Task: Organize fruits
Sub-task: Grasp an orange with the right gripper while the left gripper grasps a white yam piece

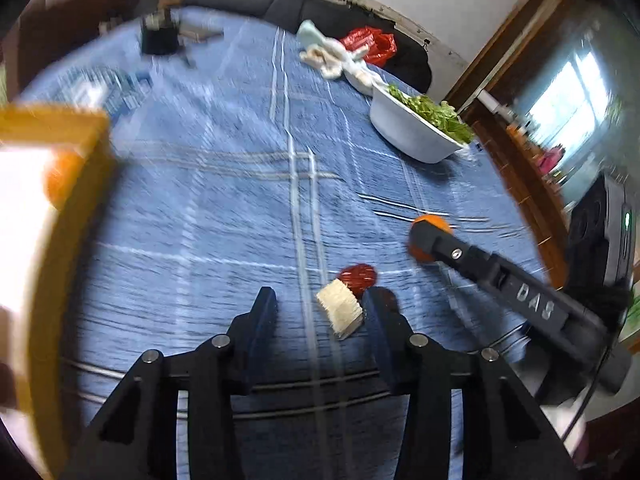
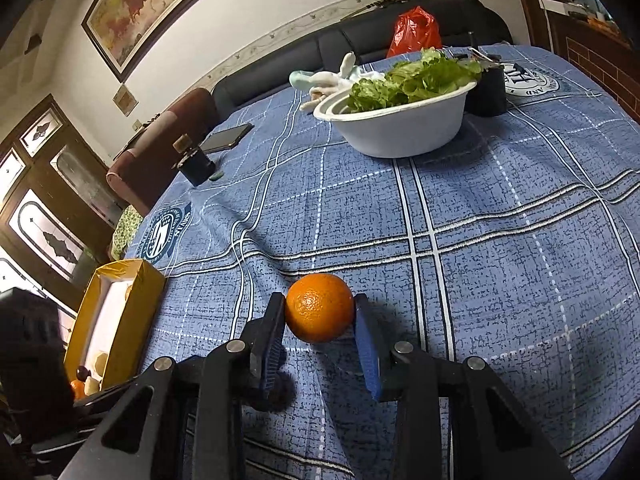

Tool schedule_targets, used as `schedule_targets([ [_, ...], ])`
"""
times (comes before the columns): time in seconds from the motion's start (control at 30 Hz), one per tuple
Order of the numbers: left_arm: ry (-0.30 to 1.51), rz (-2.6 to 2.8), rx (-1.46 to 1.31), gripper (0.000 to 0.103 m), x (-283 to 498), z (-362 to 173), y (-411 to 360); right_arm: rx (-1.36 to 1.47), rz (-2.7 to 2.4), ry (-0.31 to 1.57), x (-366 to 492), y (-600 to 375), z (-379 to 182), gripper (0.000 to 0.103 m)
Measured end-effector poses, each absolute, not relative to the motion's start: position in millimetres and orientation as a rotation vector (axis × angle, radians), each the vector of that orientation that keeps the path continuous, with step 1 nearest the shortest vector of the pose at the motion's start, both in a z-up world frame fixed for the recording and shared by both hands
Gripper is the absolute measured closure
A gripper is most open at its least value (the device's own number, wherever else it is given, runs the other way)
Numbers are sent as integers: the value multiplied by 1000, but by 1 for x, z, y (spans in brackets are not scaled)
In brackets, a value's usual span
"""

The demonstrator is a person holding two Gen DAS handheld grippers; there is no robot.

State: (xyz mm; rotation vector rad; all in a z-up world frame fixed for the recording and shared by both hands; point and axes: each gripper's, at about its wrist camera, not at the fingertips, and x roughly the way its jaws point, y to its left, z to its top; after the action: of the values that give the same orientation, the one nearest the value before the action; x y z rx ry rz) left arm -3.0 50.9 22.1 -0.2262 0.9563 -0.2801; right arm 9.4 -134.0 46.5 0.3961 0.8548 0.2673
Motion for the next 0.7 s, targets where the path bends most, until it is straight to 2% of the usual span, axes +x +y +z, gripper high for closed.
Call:
schedule_targets([
  [0.23, 955, -208, -33, 59, -21, 24, 51, 400, 269, 863, 11, -133, 45, 66],
  [0.33, 933, -226, 9, 49, -23, 25, 49, 405, 269, 859, 11, -133, 46, 65],
  [0.57, 916, -301, 97, 48, -14, 13, 23, 404, 277, 860, 10, -131, 46, 65],
  [0.6, 919, -307, 108, 49, -14, 11, 19, 406, 277, 860, 10, -131, 46, 65],
  [0.67, 910, -299, 127, 75, -14, 10, 16, 405, 277, 861, 11, -131, 46, 65],
  [0.7, 912, -299, 123, 75, -15, 10, 17, 404, 278, 861, 11, -131, 46, 65],
])
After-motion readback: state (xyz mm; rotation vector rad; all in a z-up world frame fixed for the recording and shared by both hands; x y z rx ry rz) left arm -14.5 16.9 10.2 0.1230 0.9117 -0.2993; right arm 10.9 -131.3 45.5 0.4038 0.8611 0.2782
